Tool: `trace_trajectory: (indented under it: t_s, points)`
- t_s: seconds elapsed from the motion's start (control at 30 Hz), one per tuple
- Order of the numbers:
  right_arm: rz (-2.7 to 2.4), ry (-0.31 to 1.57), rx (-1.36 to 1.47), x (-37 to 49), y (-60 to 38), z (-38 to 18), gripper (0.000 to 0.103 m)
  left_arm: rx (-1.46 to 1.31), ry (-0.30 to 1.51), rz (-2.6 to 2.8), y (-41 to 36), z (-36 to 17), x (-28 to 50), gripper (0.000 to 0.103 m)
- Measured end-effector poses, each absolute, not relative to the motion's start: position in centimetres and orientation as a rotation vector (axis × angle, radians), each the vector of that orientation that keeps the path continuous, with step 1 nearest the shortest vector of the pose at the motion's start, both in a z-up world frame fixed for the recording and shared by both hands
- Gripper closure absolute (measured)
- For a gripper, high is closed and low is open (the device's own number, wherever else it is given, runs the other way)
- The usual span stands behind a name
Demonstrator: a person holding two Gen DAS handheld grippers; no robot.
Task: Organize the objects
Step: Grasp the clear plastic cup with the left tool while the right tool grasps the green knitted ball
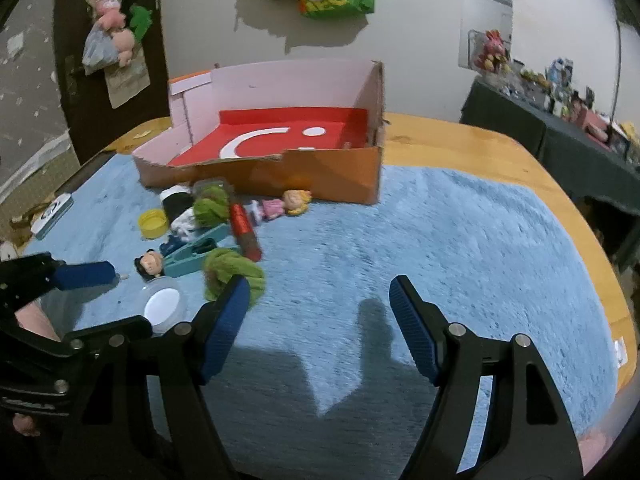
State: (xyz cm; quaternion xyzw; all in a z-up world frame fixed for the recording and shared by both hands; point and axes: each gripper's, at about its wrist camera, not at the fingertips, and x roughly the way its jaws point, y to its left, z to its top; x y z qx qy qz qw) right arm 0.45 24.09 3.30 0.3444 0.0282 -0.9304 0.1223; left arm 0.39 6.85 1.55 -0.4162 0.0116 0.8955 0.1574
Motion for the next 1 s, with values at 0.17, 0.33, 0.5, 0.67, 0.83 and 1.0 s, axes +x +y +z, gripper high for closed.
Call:
trace_trajectory:
  t_s: [0.17, 0.33, 0.5, 0.67, 0.83, 1.0]
  points:
    - [-2.704, 0.082, 1.001, 0.3, 23.9, 3.4, 0.031, -1.196, 0.069, 2.579, 7.2, 0.9, 0.2, 0.030]
    - [-2.657, 0.108, 0.995, -0.1, 22.2, 3.2, 0.031, -1.192, 0.054, 2.616, 6.1, 0.9, 0.1, 0.036]
    - [-2.609, 0.109, 1.009, -0.8, 20.8, 2.7, 0.031, -1.175, 0.031, 2.612, 5.5, 1.0, 0.4, 0.039]
    - [-2.524, 0.039, 1.064, -1.7, 20.3, 1.9, 0.051, -1.166, 0.032, 2.600, 5.6, 1.0, 0.3, 0.042]
    - [-2.481, -0.011, 1.075, -1.8, 20.5, 1.8, 0.069, -1.156, 0.024, 2.573, 5.8, 1.2, 0.3, 0.055]
    - [-2.489, 0.009, 1.065, -1.3, 20.2, 2.2, 0.071, -1.138, 0.013, 2.538, 6.1, 1.5, 0.7, 0.061]
